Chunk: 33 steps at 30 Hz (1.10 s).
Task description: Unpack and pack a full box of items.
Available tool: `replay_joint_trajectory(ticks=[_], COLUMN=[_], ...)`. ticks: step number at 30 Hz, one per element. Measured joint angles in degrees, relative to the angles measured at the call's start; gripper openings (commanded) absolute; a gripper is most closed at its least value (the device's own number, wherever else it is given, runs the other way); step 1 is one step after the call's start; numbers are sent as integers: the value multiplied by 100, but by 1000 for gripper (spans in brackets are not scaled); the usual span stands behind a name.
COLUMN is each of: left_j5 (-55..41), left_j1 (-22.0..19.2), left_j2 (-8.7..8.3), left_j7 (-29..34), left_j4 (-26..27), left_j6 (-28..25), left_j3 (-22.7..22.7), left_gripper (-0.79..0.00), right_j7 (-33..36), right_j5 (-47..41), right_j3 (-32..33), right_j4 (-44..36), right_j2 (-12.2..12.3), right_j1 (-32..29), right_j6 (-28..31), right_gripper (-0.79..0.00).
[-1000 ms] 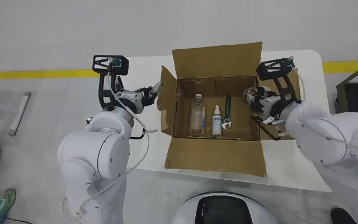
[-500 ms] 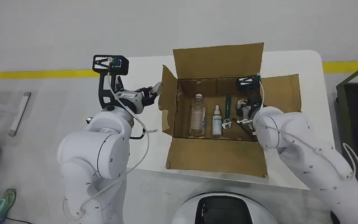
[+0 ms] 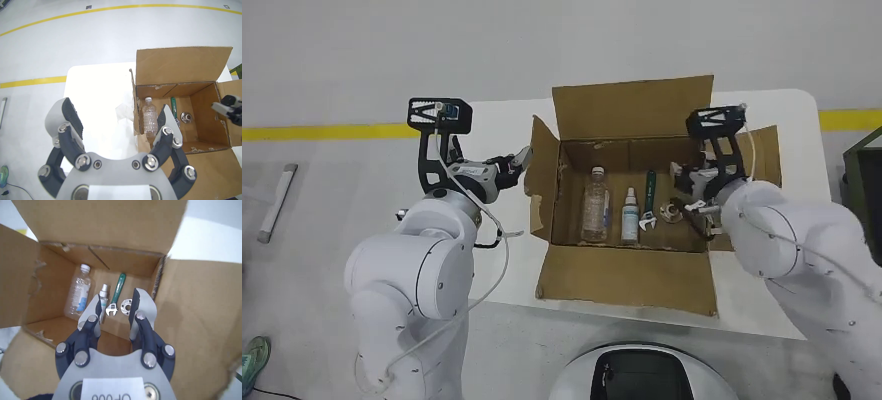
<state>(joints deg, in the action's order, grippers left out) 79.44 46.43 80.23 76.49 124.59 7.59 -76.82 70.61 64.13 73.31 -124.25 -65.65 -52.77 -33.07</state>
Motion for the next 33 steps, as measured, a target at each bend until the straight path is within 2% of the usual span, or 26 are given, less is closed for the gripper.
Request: replay_joint_trajectory(ticks=[1,5,9,13,16,19,27,30,33], left_j5=[0,0,0,0,0,0,0,0,0], left_j1=[0,0,0,0,0,0,0,0,0], left_j2=[0,0,0,0,0,0,0,0,0], left_j7=[0,0,0,0,0,0,0,0,0], left_j4=[0,0,0,0,0,0,0,0,0], left_j6=[0,0,0,0,0,0,0,0,0], left_j3=[0,0,0,0,0,0,0,0,0], left_gripper=[0,0,0,0,0,0,0,0,0], right_j7=[-137,-912,-1675,-2249,-2439,-2411,-1608,-1341,-1205], right_j5=[-78,-483,-1089,-1539,-2095,-2924,-4791,-4939,-4563], right_j3=[296,1719,3090,3729,3673,3437,3056,2819,2354], right_j4=[-192,-539,-233,393,918,1327,1182,879,690], right_j2=[16,62,54,22,-26,-67,-69,-44,-20], right_j1=[-124,-800,-1591,-2151,-2284,-2136,-1705,-1671,-1607], right_j6=[-29,1,248,547,641,872,1764,2032,2139], right_gripper=[-785,-785,-785,-785,-785,-785,-785,-785,-785])
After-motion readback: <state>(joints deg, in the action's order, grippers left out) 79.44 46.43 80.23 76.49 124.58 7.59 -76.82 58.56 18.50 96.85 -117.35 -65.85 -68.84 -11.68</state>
